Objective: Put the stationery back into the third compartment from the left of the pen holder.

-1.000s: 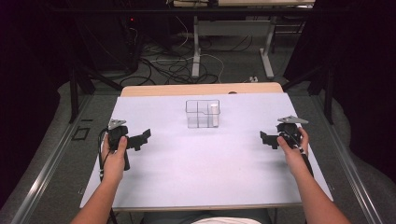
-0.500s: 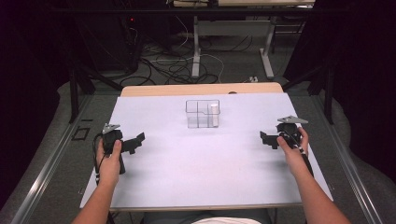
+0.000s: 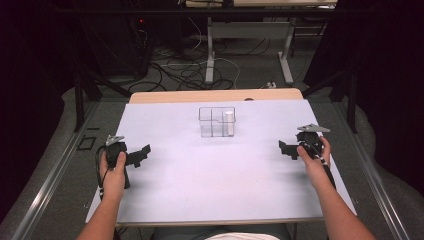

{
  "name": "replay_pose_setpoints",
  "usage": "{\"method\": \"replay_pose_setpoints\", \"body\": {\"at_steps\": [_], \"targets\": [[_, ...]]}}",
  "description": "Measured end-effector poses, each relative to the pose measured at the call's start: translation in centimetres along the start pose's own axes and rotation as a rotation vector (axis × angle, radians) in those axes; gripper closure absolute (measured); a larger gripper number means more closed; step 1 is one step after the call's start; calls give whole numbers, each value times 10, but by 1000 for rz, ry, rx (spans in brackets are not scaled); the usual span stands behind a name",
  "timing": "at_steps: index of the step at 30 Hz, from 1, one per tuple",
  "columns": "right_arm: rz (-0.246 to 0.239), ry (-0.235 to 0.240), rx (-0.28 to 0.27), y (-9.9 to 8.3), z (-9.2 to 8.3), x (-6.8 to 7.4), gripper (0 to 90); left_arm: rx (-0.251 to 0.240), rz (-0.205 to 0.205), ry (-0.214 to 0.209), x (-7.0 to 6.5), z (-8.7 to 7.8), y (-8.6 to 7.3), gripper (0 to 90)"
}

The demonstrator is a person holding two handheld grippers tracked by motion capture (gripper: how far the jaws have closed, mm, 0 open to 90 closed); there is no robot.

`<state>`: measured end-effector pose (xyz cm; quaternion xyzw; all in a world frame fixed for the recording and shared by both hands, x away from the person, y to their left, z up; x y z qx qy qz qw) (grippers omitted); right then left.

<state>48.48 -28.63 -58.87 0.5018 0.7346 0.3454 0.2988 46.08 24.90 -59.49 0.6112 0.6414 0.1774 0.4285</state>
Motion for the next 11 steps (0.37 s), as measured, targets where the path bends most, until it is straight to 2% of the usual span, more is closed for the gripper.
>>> {"method": "replay_pose_setpoints", "body": {"at_steps": [11], "targets": [[-2, -5, 8, -2, 1, -1, 0, -1, -5, -2, 0, 1, 0, 14]]}}
Point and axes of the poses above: each handheld gripper's, and its own axes: z roughly forward along the jaws, y roughly out of its top, x roughly to its left, the point moved 10 cm from there along z, roughly forward along the jaws, and after that the axes turned 7 degrees about -z, right-handed, at the moved point
